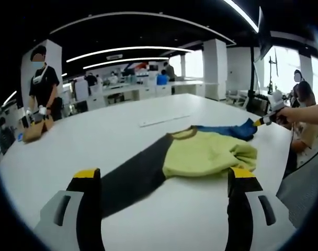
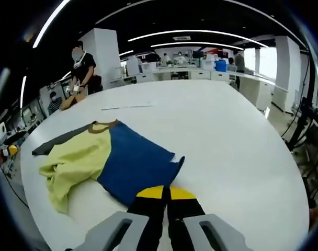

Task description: Fold the garment on the visible template until the final outline fits inside the template.

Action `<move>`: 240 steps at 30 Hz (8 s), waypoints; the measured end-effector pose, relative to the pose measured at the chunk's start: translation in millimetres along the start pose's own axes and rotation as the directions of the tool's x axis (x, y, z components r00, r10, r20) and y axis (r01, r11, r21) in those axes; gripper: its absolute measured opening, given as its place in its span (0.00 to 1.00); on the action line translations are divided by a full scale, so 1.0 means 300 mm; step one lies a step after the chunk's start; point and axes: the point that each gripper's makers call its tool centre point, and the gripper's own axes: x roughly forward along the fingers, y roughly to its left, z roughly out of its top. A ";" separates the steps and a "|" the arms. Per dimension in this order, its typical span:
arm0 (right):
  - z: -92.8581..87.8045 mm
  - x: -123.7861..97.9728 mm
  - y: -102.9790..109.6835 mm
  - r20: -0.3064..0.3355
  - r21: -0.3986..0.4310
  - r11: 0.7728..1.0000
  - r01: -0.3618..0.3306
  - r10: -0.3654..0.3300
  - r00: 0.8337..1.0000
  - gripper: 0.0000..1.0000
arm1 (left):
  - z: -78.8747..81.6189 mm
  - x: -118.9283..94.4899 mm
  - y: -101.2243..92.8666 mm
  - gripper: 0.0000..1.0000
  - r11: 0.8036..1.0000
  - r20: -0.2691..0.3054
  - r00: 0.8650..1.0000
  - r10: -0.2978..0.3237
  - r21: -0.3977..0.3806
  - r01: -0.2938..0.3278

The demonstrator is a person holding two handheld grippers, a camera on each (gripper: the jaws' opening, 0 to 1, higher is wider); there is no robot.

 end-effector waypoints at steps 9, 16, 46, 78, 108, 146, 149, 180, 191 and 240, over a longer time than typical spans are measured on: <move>-0.045 -0.061 -0.111 -0.016 0.012 0.997 0.075 -0.075 0.997 0.00 | -0.006 -0.002 -0.005 0.98 1.000 0.000 1.000 -0.001 0.000 0.001; -0.074 -0.093 -0.162 -0.029 0.015 0.994 0.111 -0.110 0.993 0.00 | -0.010 -0.007 0.001 0.98 1.000 0.002 1.000 0.000 -0.003 0.000; -0.164 -0.181 -0.405 -0.086 0.061 0.965 0.254 -0.249 0.965 0.00 | -0.050 -0.031 0.004 0.97 1.000 -0.016 1.000 0.014 -0.014 -0.014; -0.066 -0.169 -0.035 0.004 0.100 0.995 0.029 -0.030 1.000 0.63 | -0.068 0.013 -0.082 0.95 0.998 -0.030 0.998 -0.053 -0.016 0.053; -0.169 -0.121 0.541 -0.051 -0.051 0.928 -0.369 0.367 0.929 0.52 | -0.202 0.192 -0.402 0.65 0.966 -0.148 0.956 -0.255 0.014 0.260; -0.211 -0.020 0.655 -0.026 -0.100 0.923 -0.372 0.371 0.928 0.00 | -0.242 0.352 -0.516 0.03 0.957 -0.196 0.940 -0.281 0.011 0.288; -0.185 -0.033 0.650 -0.022 -0.127 0.916 -0.381 0.381 0.924 0.00 | -0.221 0.339 -0.507 0.02 0.958 -0.176 0.942 -0.284 -0.005 0.288; -0.008 0.080 0.495 -0.052 -0.185 0.939 -0.290 0.285 0.957 0.00 | -0.125 0.355 -0.423 0.02 0.967 -0.163 0.956 -0.243 -0.118 0.226; 0.022 0.157 0.457 -0.040 -0.164 0.957 -0.239 0.236 0.971 0.00 | -0.103 0.446 -0.396 0.02 0.972 -0.157 0.967 -0.199 -0.157 0.175; 0.020 0.144 0.437 -0.047 -0.130 0.967 -0.220 0.215 0.975 0.34 | -0.091 0.348 -0.293 0.37 0.987 -0.105 0.994 -0.029 -0.162 0.011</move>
